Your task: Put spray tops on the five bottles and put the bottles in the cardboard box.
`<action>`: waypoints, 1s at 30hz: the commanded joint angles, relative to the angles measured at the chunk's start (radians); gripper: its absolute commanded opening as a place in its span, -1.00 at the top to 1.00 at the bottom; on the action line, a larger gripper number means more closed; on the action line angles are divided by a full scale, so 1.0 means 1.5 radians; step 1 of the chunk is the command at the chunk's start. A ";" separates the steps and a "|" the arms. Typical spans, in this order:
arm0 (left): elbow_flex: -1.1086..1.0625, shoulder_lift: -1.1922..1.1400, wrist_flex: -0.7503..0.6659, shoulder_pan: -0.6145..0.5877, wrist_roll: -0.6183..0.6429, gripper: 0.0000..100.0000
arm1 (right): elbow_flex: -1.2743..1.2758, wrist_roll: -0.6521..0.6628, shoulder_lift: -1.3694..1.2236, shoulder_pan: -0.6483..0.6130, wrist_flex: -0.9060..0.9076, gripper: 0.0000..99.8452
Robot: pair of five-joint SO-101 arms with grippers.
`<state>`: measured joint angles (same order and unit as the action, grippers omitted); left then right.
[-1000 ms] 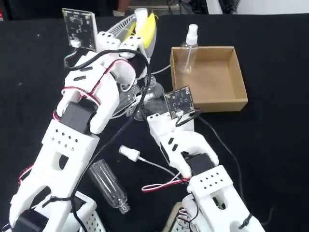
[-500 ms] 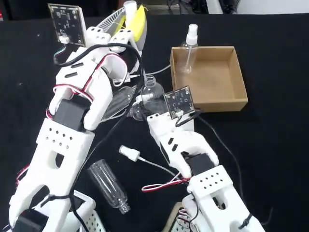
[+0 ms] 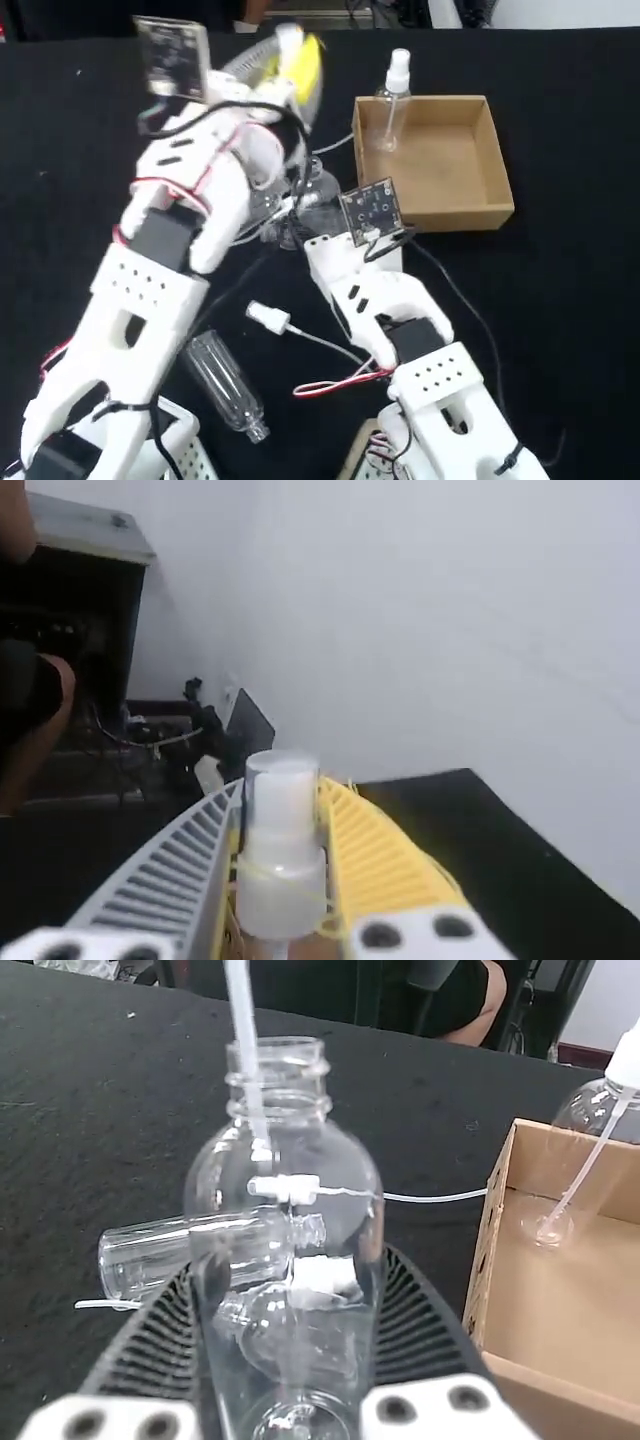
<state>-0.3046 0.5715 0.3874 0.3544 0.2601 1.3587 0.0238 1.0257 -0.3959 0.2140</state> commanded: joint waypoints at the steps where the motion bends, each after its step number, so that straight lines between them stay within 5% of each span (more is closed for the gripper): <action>1: -0.050 0.011 -0.004 0.026 0.007 0.94 | -0.007 0.007 0.020 -0.003 -0.024 0.98; 8: -0.131 0.011 0.000 0.031 0.007 0.92 | -0.007 0.007 0.020 -0.003 -0.024 0.98; 15: -0.186 0.045 0.001 0.023 0.121 0.51 | -0.007 0.007 0.020 -0.003 -0.024 0.98; 21: -0.202 0.141 0.010 -0.018 0.131 0.54 | -0.005 0.007 0.020 -0.003 -0.023 0.98; 27: -0.187 0.251 0.124 -0.031 0.126 0.53 | -0.004 0.007 0.020 -0.003 -0.023 0.98; 30: -0.220 0.280 0.136 -0.091 0.071 0.54 | -0.004 0.006 0.020 -0.003 -0.020 0.98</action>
<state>-0.6252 0.9137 0.5639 0.3176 0.4427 1.3587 0.0238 1.0257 -0.3959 0.2140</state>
